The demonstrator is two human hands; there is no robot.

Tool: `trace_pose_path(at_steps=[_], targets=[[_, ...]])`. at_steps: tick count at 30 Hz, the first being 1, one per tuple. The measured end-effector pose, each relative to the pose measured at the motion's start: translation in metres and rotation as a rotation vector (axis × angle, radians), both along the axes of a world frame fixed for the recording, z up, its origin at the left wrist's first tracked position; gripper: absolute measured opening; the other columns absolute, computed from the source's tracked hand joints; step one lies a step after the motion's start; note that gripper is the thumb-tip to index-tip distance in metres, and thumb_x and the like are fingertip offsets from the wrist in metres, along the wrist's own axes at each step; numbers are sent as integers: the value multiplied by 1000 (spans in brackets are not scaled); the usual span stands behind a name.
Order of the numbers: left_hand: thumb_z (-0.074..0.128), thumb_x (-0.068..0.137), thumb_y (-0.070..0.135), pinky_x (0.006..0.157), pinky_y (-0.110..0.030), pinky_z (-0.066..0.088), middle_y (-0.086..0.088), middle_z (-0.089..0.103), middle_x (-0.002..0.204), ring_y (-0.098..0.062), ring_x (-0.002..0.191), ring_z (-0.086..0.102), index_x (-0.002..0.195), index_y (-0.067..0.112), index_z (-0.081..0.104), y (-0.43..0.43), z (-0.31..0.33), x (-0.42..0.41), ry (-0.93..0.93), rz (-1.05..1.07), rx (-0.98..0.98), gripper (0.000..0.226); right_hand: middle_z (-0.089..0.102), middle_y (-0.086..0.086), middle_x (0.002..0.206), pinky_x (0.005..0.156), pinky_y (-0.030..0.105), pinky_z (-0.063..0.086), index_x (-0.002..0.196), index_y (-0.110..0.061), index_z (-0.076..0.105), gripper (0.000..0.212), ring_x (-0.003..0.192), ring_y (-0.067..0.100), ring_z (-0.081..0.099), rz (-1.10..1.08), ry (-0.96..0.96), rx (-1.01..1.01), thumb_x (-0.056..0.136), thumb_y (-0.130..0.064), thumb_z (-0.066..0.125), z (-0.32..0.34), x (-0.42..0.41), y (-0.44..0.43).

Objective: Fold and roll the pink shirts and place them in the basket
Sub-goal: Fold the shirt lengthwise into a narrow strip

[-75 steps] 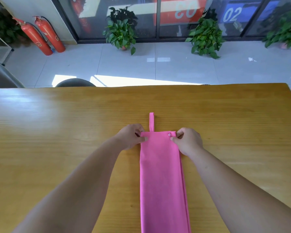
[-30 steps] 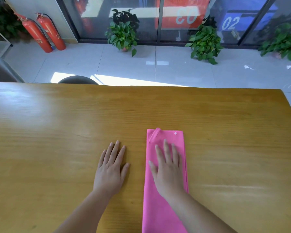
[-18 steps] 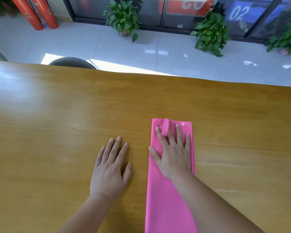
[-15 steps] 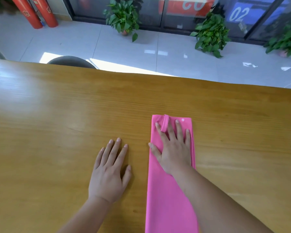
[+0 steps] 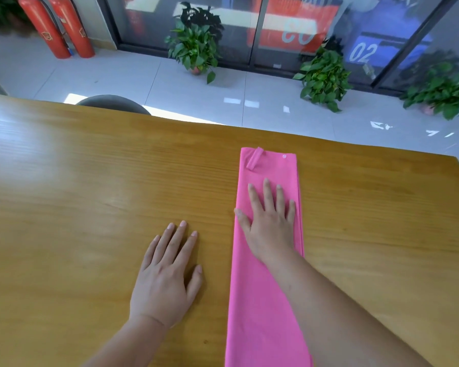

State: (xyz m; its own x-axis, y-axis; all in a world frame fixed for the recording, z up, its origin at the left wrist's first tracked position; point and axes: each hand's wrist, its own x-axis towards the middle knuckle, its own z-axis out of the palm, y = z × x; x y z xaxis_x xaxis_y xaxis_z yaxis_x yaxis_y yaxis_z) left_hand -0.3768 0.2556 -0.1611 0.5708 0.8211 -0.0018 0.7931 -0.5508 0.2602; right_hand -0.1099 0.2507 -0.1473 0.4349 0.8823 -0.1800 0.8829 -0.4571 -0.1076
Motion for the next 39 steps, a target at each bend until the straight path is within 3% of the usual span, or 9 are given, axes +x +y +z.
trace_pose_path(at_steps=[4,13,21,31,39], targets=[[49,104,47,130,-50,21,3,15,177,-18,164,6,165,23,35,-1,1,0,-7,0,1,68,-14,-2,177,129,62,6,168,-40,-3,78,163,30,-14,-62,-36,10,102,-78,10,-3,-23,-46],[46,104,48,131,-49,20,5,14,177,-16,164,5,166,25,34,-1,1,0,-16,5,5,67,-21,-2,175,128,64,-1,167,-42,-8,83,161,31,-21,-64,21,-53,96,-83,4,-5,21,15],[44,105,50,131,-49,19,3,12,177,-16,164,1,166,25,32,-1,4,0,6,11,-4,67,-18,0,176,129,62,9,167,-38,-12,81,162,32,-18,-101,-49,-59,102,-78,13,0,-45,-94],[46,105,47,132,-49,17,4,13,177,-16,164,3,166,25,33,-2,5,0,6,12,14,66,-17,0,177,128,64,1,168,-39,-4,82,162,33,-15,-64,-32,-31,98,-81,6,-9,-4,-8],[41,105,50,131,-49,18,4,13,177,-16,164,2,166,25,33,-3,6,1,15,15,19,66,-21,1,175,130,60,6,167,-34,-15,82,160,31,-24,-41,-18,-75,102,-78,11,5,-60,-119]])
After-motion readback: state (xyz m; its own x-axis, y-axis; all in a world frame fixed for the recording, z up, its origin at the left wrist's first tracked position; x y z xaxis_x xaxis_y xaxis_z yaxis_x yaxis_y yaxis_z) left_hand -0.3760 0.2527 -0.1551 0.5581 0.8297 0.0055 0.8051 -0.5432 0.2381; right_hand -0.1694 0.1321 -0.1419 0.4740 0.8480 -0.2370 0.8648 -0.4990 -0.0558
